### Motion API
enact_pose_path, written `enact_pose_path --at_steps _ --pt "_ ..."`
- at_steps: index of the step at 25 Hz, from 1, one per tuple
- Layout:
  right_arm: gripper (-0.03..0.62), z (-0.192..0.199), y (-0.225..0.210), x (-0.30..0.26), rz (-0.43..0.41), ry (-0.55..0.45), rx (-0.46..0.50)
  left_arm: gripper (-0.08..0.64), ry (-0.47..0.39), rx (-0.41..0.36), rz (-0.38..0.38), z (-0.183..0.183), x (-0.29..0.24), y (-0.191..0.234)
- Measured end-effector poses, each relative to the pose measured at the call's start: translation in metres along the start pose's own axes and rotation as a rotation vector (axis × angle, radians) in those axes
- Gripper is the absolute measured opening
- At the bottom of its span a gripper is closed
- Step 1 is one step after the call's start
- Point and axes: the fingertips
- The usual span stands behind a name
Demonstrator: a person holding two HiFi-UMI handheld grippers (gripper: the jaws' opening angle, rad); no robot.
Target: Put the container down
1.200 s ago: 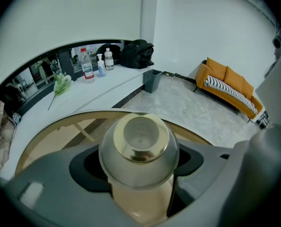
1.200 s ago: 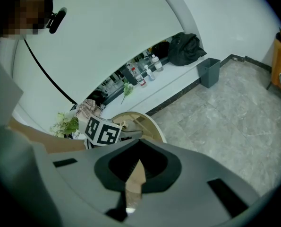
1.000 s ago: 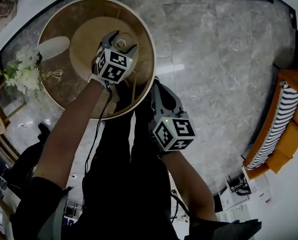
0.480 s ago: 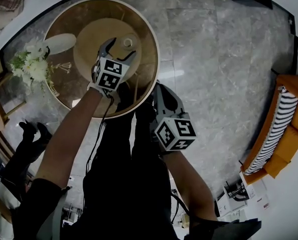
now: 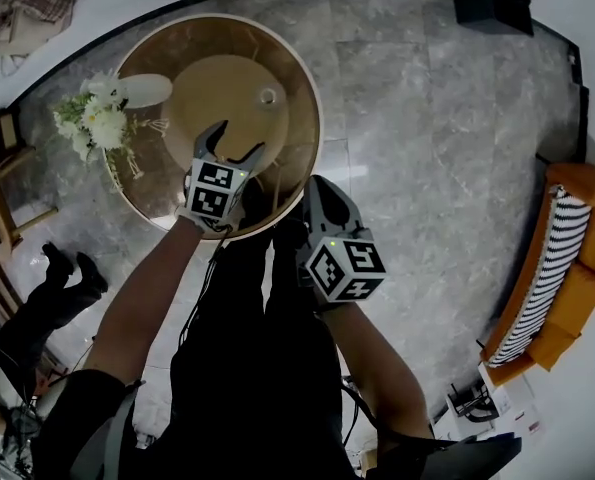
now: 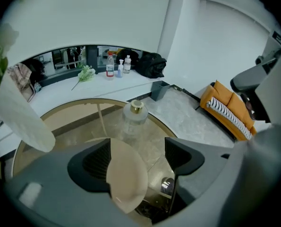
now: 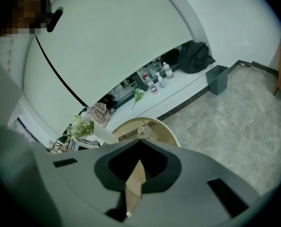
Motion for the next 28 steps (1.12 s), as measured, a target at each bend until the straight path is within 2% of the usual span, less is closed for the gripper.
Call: enact_pose_path --at_steps 5,11,15,18,20,22,23,28 --pt "0.006 -0.009 0.009 0.018 0.004 -0.031 0.033 0.357 -0.022 0.031 0.001 -0.004 0.036 -0.020" --pt "0.006 -0.023 0.027 0.048 0.000 -0.048 0.029 0.334 0.000 0.063 0.102 -0.007 0.090 -0.061" --pt "0.006 -0.035 0.046 0.066 -0.017 -0.059 0.054 0.315 -0.031 0.126 0.105 -0.023 0.132 -0.069" --pt "0.006 -0.040 0.061 0.080 -0.031 -0.059 0.087 0.230 -0.070 0.235 0.074 -0.042 0.165 -0.069" --pt "0.006 -0.040 0.072 0.089 -0.037 -0.043 0.108 0.144 -0.107 0.282 0.059 -0.059 0.187 -0.070" --pt "0.006 -0.042 0.085 0.099 -0.043 -0.031 0.113 0.047 -0.156 0.283 0.079 -0.079 0.211 -0.076" --pt "0.006 -0.044 0.092 0.105 -0.045 -0.031 0.110 0.026 -0.183 0.277 0.104 -0.089 0.223 -0.081" --pt "0.006 -0.061 0.126 0.137 -0.049 -0.080 0.089 0.005 -0.287 0.249 0.196 -0.124 0.279 -0.098"
Point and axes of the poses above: the fingertips, and each gripper's own axes: x backward along the fingers, y to its left, z out of its underside, and after that the axes turned 7 degrees about -y, right-handed
